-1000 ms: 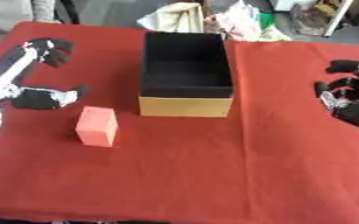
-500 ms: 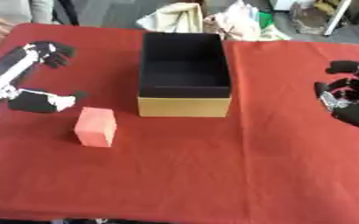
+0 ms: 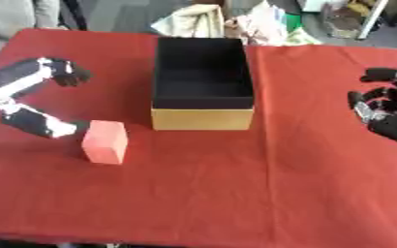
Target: Pick up objects on the table and place them in the box.
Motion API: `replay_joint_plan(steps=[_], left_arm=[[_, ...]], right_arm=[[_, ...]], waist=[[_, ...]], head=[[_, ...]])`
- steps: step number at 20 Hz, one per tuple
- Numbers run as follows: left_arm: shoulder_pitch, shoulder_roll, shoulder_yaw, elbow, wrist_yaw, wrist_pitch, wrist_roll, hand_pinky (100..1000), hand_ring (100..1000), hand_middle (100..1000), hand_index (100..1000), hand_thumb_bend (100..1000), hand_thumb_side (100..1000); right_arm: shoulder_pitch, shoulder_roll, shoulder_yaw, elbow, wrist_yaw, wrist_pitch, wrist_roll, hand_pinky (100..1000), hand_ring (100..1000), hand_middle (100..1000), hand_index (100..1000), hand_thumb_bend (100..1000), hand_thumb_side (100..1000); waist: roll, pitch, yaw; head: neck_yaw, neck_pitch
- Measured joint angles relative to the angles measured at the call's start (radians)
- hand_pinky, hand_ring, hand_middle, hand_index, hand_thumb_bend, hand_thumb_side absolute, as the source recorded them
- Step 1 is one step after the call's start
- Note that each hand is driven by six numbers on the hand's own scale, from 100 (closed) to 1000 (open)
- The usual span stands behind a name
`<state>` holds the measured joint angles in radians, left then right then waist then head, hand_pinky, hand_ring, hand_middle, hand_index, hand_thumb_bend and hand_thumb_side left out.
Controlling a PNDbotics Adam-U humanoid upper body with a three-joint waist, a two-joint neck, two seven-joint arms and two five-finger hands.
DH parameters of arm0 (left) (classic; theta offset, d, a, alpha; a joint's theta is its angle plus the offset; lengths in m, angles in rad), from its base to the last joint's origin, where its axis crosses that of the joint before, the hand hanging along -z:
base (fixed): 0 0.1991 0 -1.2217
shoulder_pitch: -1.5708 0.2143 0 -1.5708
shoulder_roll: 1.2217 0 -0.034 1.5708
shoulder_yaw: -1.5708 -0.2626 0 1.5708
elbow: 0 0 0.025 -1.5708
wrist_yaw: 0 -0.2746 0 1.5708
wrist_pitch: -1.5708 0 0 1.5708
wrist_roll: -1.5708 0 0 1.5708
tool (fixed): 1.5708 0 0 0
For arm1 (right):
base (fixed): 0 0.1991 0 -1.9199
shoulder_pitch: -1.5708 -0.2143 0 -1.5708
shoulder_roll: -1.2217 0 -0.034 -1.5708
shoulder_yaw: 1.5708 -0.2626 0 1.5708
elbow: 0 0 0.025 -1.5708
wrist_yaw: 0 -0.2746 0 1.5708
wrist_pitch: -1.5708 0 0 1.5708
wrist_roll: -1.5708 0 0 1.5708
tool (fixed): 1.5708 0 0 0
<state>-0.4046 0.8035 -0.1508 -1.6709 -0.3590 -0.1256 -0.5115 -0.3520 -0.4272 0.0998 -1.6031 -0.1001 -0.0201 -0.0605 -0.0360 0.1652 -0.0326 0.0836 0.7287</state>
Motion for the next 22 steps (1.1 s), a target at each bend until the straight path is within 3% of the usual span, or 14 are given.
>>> replay_joint_plan(steps=[8, 22], left_arm=[[-0.048, 0.002, -0.074, 0.045, 0.005, -0.017, -0.086, 752, 751, 748, 862, 485, 211], [-0.090, -0.040, -0.123, 0.148, -0.018, -0.036, -0.145, 749, 750, 743, 861, 474, 203]], right_arm=[[0.000, 0.000, 0.005, 0.000, 0.000, -0.001, 0.002, 432, 539, 687, 770, 278, 100], [0.000, 0.000, 0.005, 0.001, 0.000, -0.001, 0.002, 432, 539, 687, 770, 270, 100]], waist=[[0.000, 0.000, -0.006], [0.001, 0.000, -0.010]], head=[[0.004, 0.000], [0.008, 0.000]])
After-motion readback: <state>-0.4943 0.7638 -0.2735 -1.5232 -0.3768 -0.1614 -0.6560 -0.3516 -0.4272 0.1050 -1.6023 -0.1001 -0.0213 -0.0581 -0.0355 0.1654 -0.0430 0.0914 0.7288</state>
